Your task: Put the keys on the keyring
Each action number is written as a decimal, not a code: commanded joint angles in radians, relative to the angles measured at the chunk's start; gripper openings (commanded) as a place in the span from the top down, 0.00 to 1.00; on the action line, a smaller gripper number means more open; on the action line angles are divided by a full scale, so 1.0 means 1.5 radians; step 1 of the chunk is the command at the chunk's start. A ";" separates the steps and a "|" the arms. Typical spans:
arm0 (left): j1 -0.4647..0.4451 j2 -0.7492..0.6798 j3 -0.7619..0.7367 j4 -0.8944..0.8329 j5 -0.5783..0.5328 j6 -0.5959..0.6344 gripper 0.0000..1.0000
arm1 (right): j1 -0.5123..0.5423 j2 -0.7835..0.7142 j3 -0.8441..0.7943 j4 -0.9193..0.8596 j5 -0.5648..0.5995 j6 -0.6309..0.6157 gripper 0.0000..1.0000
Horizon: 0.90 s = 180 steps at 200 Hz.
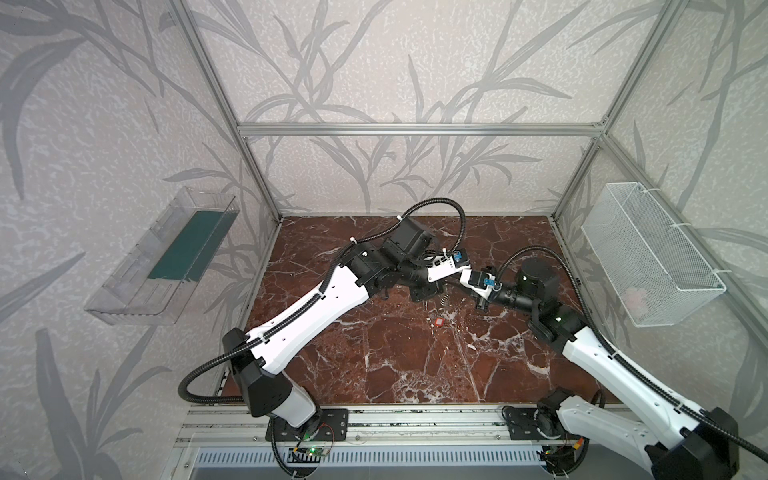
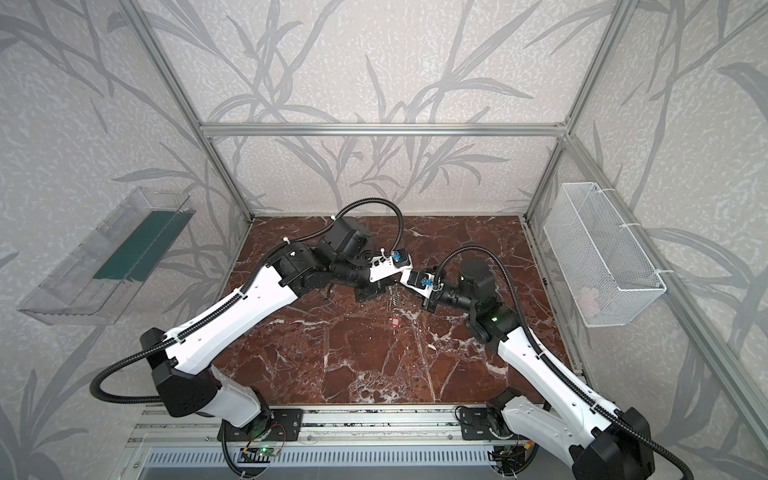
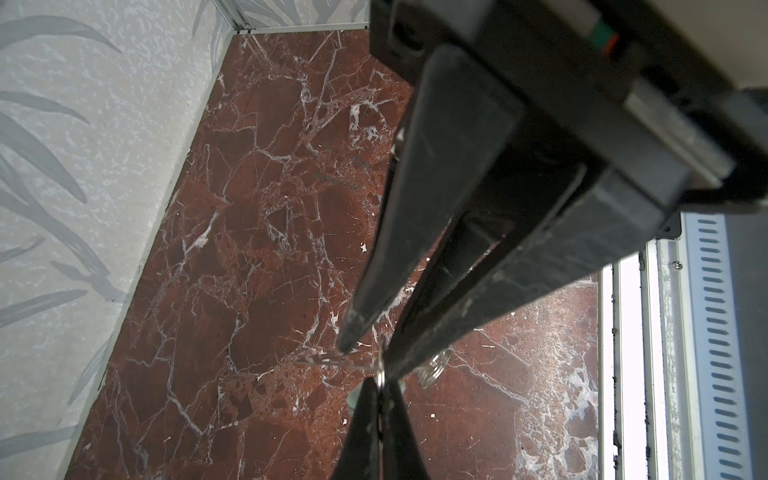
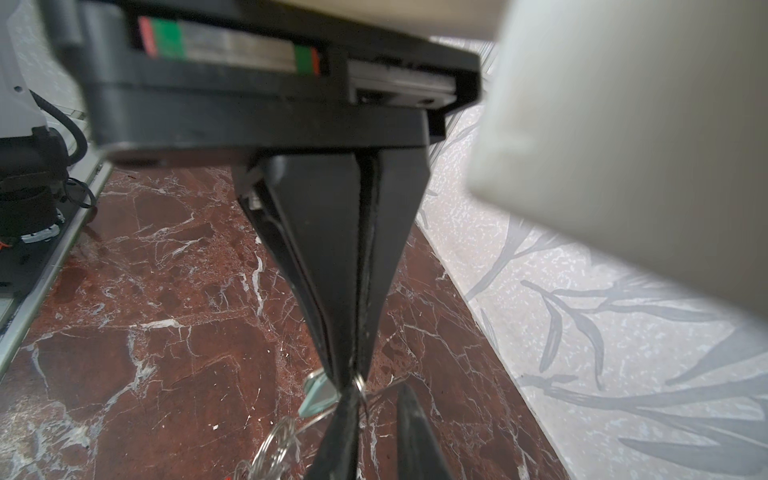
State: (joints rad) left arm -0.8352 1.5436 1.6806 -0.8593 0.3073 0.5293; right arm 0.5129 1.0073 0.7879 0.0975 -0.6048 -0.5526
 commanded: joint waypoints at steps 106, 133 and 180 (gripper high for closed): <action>-0.006 -0.036 -0.021 0.021 0.075 0.066 1.00 | -0.013 0.003 -0.031 0.029 -0.050 0.035 0.86; -0.007 -0.031 -0.022 0.014 0.074 0.070 1.00 | -0.015 0.003 -0.035 0.052 -0.061 0.050 0.95; 0.024 -0.089 -0.105 0.144 0.039 -0.033 0.71 | -0.026 0.007 -0.059 0.115 -0.077 0.113 1.00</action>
State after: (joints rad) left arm -0.8234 1.4998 1.6096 -0.7792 0.3538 0.5392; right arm 0.4877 1.0130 0.7238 0.1757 -0.7006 -0.4808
